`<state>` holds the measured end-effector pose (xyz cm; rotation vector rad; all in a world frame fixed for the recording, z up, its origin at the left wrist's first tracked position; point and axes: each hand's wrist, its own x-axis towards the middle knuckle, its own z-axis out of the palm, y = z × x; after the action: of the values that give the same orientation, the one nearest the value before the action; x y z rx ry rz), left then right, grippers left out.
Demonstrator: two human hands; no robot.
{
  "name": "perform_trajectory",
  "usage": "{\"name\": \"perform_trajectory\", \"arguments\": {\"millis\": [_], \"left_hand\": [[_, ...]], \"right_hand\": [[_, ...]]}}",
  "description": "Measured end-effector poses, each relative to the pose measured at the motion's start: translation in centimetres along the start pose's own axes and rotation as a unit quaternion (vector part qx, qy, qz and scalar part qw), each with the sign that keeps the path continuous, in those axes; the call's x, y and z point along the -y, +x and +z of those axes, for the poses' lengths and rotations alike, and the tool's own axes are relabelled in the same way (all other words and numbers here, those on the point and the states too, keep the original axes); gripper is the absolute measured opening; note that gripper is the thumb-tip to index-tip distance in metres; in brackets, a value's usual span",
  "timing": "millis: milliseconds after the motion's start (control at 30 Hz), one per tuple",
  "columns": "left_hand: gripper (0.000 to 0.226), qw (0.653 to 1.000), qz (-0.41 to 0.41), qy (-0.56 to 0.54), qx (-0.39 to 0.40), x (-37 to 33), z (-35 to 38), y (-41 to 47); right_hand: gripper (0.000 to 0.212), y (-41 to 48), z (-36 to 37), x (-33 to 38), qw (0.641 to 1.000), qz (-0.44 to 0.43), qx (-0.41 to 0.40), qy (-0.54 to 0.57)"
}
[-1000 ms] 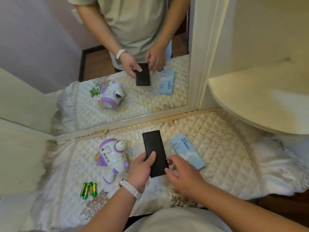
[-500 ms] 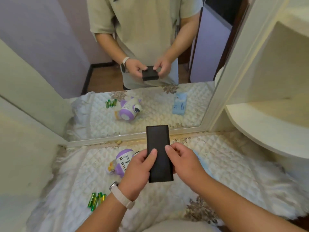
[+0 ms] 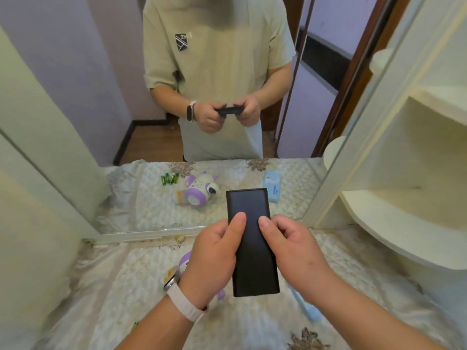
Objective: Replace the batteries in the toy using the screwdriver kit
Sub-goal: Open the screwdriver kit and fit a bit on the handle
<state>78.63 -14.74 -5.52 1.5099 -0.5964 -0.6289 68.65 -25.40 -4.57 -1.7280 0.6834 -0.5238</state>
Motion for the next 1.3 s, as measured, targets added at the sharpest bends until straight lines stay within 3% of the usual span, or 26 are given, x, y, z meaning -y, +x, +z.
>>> {"name": "perform_trajectory", "arguments": {"millis": [133,300,433,533,633,767,867,933,1067,1300], "left_hand": [[0.07,1.0,0.01,-0.029,0.001,-1.4,-0.8,1.4],[0.068,0.999,0.016,-0.037,-0.006,-2.8,-1.3,3.6],[0.045,0.997,0.015,-0.068,0.012,-3.1,-1.1,4.7],[0.041,0.995,0.009,-0.093,0.028,-3.0,-1.2,5.2],[0.032,0.992,0.003,-0.118,0.042,-2.8,-1.2,5.4],[0.031,0.99,0.011,-0.137,0.044,-2.1,-1.2,5.4],[0.034,0.989,0.017,-0.148,0.017,-1.7,-1.0,5.3],[0.036,0.988,0.024,-0.152,-0.012,-1.6,-1.0,5.3],[0.037,0.983,0.036,-0.168,-0.069,-1.9,-1.8,5.6],[0.039,0.972,0.02,-0.213,-0.096,-1.4,-2.9,4.9]], "right_hand": [[0.054,1.7,0.1,2.0,0.998,-0.06,0.007,-0.019],[0.046,4.1,-0.5,4.1,0.994,-0.092,0.046,-0.021],[0.038,5.5,-1.1,4.3,0.993,-0.082,0.081,0.003],[0.05,6.2,-1.3,3.6,0.99,-0.08,0.112,0.001],[0.042,6.6,-1.7,3.0,0.988,-0.072,0.134,-0.009],[0.009,7.0,-2.0,2.5,0.984,-0.054,0.172,-0.005],[0.018,7.3,-1.8,2.4,0.985,-0.041,0.17,-0.003],[0.006,7.0,-1.3,2.4,0.987,-0.031,0.16,-0.007],[0.02,5.8,-0.2,1.5,0.988,0.021,0.154,-0.015],[0.015,4.5,0.6,1.0,0.982,0.098,0.155,0.052]]}}
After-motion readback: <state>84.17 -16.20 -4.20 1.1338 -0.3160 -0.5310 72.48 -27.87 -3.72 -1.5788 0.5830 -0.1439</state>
